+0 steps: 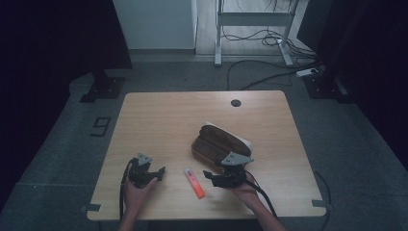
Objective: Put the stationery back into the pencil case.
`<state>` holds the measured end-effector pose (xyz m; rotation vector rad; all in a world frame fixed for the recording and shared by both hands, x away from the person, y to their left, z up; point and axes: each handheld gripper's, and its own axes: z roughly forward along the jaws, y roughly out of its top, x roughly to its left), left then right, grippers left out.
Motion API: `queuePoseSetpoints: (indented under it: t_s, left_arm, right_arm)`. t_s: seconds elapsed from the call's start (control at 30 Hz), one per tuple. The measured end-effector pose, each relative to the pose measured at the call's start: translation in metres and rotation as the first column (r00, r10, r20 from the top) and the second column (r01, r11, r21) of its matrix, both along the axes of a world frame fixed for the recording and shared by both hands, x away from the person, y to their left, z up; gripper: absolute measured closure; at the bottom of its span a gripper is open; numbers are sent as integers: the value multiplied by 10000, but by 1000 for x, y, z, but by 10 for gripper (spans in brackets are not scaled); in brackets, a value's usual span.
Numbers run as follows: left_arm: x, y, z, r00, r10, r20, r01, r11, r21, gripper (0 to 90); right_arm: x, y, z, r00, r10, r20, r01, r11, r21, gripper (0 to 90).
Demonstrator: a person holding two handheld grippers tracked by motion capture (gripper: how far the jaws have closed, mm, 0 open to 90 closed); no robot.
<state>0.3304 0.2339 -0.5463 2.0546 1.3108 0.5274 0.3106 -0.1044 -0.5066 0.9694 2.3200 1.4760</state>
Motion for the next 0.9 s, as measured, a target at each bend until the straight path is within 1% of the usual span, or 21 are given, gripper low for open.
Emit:
queuePoseSetpoints:
  t_s: [0.17, 0.43, 0.47, 0.63, 0.73, 0.9]
  left_arm:
    - [0, 0, 0, 10000, -1, -1, 1, 10000, -1, 226]
    - [0, 0, 0, 10000, -3, 0, 3, 10000, 4, 226]
    - [0, 0, 0, 10000, -2, -3, 2, 10000, 1, 226]
    - [0, 0, 0, 10000, -3, 0, 3, 10000, -1, 226]
    - [0, 0, 0, 10000, -1, 1, 1, 10000, -4, 226]
    - [0, 0, 0, 10000, 1, 1, -1, 10000, -5, 226]
  right_arm:
    - [-2, 7, -4, 9998, 188, -82, -188, 9998, -101, 346]
    - [-4, 19, -12, 9987, 448, -253, -458, 9981, -417, 346]
    - [-6, 23, -15, 9983, 516, -279, -530, 9973, -505, 346]
    - [-7, 30, -20, 9974, 640, -330, -662, 9951, -728, 354]
    - [-8, 38, -27, 9966, 679, -475, -726, 9919, -1045, 370]
    - [-9, 44, -30, 9954, 770, -563, -832, 9897, -1163, 383]
